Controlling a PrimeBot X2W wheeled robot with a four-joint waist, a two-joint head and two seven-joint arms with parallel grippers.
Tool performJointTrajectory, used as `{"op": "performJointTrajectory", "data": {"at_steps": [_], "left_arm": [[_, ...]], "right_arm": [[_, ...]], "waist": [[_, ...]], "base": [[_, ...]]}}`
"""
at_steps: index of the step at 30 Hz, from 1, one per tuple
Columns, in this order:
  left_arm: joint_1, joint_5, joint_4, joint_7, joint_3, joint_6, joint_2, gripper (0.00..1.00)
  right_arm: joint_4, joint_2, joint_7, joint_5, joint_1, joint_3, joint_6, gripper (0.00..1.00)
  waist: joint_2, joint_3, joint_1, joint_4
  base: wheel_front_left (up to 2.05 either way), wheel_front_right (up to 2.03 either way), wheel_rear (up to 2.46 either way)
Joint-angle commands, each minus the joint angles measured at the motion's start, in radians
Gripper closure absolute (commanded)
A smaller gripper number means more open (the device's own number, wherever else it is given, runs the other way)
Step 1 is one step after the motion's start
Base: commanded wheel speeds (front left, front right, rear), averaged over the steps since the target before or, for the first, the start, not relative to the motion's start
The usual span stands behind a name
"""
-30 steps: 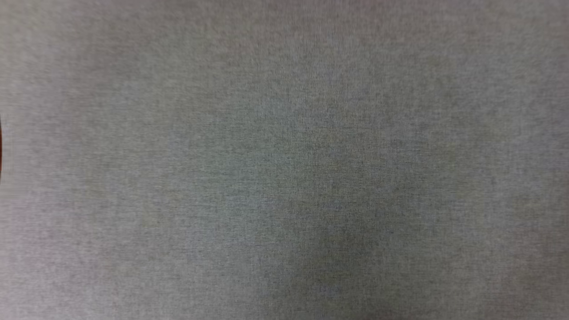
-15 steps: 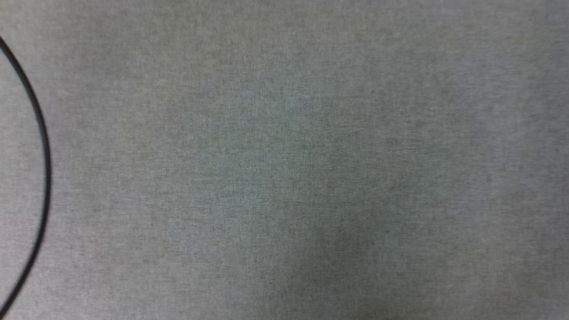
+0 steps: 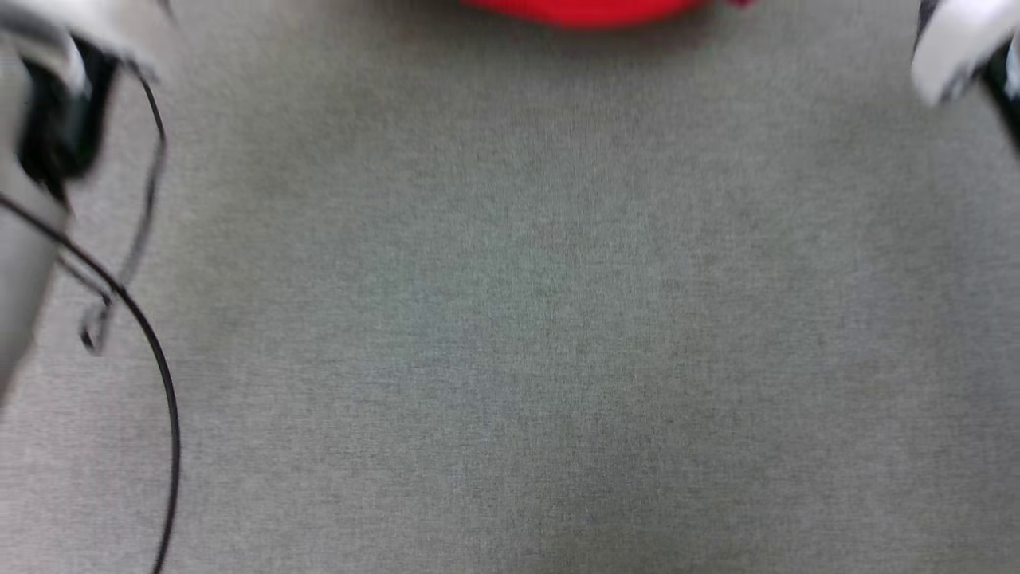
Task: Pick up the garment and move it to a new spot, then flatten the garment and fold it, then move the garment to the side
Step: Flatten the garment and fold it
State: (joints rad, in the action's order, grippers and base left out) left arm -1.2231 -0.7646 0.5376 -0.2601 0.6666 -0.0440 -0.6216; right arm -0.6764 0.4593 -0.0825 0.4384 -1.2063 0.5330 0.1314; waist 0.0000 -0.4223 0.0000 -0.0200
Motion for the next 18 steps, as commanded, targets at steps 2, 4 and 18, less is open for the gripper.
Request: {"op": "performJointTrajectory", "data": {"at_steps": [2,4,18], "left_arm": [[0.149,-0.01,-0.073,-0.007,-0.032,0.037,-0.02,1.0],[0.264,-0.016,-0.128,-0.007,-0.049,0.07,-0.03,1.0],[0.887,-0.091,-0.319,-0.006,-0.148,0.188,-0.052,1.0]], "right_arm": [[0.039,0.027,-0.007,0.035,0.118,0.016,-0.001,1.0],[0.059,0.041,-0.008,0.055,0.203,0.024,-0.001,1.0],[0.17,0.082,-0.002,0.136,0.693,-0.022,-0.002,1.0]], "waist": [[0.0,0.073,0.0,0.004],[0.0,0.106,0.0,0.002],[0.0,0.267,0.0,-0.017]], "base": [[0.0,0.0,0.0],[0.0,0.0,0.0],[0.0,0.0,0.0]]}}
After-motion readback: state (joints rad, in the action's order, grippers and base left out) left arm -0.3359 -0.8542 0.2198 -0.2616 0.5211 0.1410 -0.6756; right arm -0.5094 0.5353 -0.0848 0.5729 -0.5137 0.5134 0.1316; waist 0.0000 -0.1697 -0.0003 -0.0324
